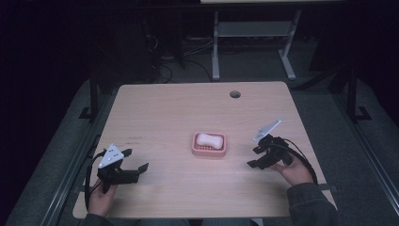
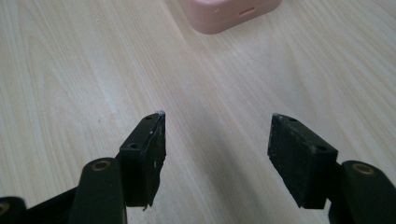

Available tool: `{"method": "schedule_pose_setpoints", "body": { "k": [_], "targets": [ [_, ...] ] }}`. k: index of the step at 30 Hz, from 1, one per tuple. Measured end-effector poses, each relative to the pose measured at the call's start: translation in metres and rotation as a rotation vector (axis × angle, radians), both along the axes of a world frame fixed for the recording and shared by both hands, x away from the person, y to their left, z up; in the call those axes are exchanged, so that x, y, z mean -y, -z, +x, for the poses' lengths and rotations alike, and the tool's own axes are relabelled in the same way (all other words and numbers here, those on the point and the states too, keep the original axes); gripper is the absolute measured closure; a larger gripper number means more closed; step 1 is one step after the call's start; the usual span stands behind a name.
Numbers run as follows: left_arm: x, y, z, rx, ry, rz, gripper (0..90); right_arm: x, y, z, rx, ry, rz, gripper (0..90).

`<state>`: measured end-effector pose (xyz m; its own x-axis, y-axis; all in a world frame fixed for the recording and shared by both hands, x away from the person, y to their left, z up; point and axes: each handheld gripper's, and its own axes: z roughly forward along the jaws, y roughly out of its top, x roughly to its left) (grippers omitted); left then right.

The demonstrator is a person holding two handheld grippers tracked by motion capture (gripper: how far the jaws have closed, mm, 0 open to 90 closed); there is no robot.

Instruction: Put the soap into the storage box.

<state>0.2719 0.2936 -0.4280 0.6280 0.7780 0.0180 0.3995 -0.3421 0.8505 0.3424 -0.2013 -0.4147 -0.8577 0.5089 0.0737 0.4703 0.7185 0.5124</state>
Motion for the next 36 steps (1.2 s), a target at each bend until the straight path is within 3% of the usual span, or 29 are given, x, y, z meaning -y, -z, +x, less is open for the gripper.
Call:
{"method": "schedule_pose_setpoints", "body": {
  "k": [36],
  "targets": [
    [0.001,0.001,0.000,-0.009,0.000,0.002,14.6,0.040,0.024,-0.047,-0.016,0.079,0.064,36.3]
  ]
}}
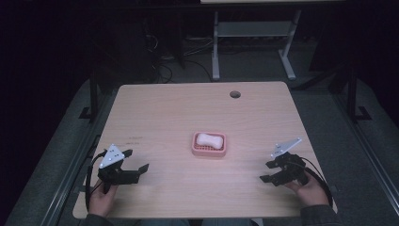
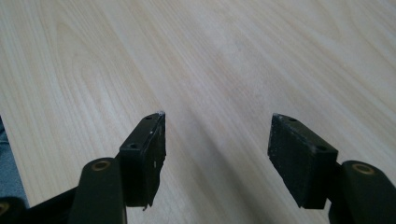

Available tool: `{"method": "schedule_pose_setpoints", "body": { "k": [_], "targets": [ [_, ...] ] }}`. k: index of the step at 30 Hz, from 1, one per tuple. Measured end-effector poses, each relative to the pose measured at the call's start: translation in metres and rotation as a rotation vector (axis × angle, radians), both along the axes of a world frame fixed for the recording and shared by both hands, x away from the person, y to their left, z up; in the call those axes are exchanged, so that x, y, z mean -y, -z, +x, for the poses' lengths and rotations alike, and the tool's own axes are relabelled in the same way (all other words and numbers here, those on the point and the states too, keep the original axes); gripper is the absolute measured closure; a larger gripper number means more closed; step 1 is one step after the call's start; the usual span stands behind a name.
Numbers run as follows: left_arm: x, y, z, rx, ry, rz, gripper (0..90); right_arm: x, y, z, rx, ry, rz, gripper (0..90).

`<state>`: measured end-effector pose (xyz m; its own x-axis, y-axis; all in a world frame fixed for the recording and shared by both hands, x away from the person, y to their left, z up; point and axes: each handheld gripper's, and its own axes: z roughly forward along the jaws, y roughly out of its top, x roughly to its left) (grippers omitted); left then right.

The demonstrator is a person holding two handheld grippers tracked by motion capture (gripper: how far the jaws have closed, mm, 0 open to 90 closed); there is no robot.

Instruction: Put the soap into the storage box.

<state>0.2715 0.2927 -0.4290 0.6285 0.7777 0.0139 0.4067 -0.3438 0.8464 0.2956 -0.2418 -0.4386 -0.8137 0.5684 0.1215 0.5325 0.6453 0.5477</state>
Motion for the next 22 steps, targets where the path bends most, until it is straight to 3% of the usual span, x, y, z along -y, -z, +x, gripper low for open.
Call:
{"method": "schedule_pose_setpoints", "body": {
  "k": [13,19,22],
  "targets": [
    [0.001,0.002,0.001,-0.002,0.002,-0.003,14.5,0.007,0.010,-0.020,0.006,0.029,0.004,35.3],
    [0.002,0.002,0.001,-0.003,0.006,0.000,14.6,0.010,0.012,-0.035,0.010,0.055,0.056,34.2],
    [0.002,0.001,0.001,0.000,0.005,-0.002,14.6,0.008,0.009,-0.041,0.025,0.057,0.056,33.3]
  ]
}}
